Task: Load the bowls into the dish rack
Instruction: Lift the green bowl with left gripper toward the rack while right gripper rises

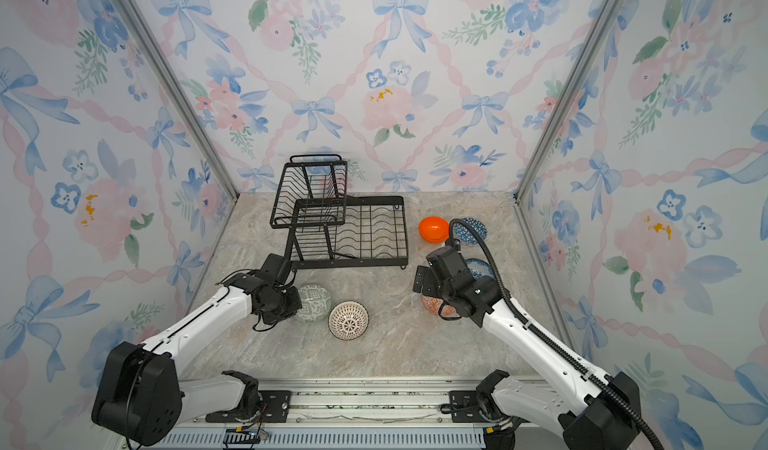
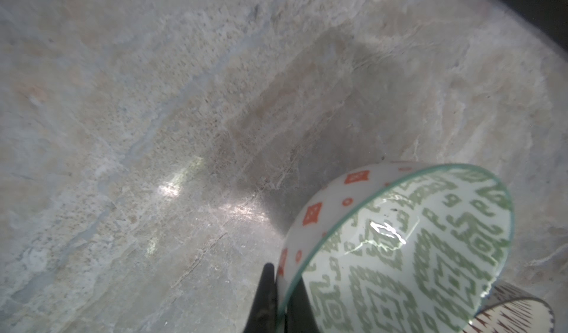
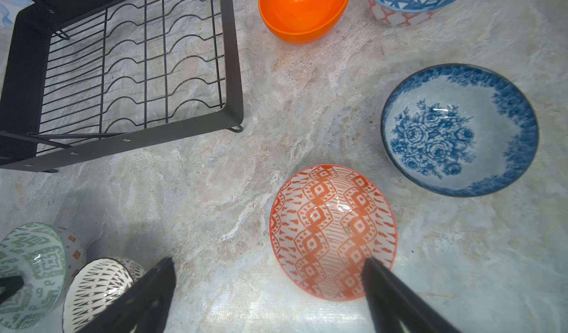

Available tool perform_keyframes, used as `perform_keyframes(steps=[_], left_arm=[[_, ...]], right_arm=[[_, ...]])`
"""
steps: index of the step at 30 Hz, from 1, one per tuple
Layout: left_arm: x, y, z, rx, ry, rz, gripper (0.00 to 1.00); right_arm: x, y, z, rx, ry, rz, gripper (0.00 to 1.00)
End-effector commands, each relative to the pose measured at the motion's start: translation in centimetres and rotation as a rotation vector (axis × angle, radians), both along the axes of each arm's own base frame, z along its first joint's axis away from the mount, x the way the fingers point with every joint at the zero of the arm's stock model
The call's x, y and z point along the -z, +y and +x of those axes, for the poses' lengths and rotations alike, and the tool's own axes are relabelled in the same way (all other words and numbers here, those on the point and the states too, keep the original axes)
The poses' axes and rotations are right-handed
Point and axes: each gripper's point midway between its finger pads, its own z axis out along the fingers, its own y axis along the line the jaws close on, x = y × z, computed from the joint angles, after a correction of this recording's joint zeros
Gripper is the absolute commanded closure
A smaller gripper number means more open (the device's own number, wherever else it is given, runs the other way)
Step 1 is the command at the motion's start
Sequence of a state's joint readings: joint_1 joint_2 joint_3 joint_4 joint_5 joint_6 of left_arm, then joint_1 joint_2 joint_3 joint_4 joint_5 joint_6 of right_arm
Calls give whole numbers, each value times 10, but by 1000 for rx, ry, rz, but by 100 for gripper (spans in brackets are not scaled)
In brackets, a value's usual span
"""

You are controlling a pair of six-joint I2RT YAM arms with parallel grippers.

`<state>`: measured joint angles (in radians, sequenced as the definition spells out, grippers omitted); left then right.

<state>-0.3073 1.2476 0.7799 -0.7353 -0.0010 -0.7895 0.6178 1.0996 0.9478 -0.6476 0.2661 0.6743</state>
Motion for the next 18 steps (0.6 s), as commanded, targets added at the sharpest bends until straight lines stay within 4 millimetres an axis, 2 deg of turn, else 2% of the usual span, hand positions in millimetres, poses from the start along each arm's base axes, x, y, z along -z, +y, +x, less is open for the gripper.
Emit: perform_keyframes(steps=[1, 6, 10, 15, 18], left_arm=[[-31, 0, 20, 2, -112, 7, 100], [-56, -5, 32, 7, -182, -20, 100], [-80, -8, 36, -5, -254, -55, 100], [-120, -13, 42, -7, -365, -110, 100], [-151, -20, 44, 3, -447, -129, 100]], right_arm=[[-30, 3, 16, -3, -83, -15, 3], [-67, 19, 39, -73, -202, -21, 3], [-93, 24, 58, -66, -265, -23, 3], [-122, 25, 74, -42, -338, 13, 3], [-130, 22, 82, -15, -352, 63, 3]])
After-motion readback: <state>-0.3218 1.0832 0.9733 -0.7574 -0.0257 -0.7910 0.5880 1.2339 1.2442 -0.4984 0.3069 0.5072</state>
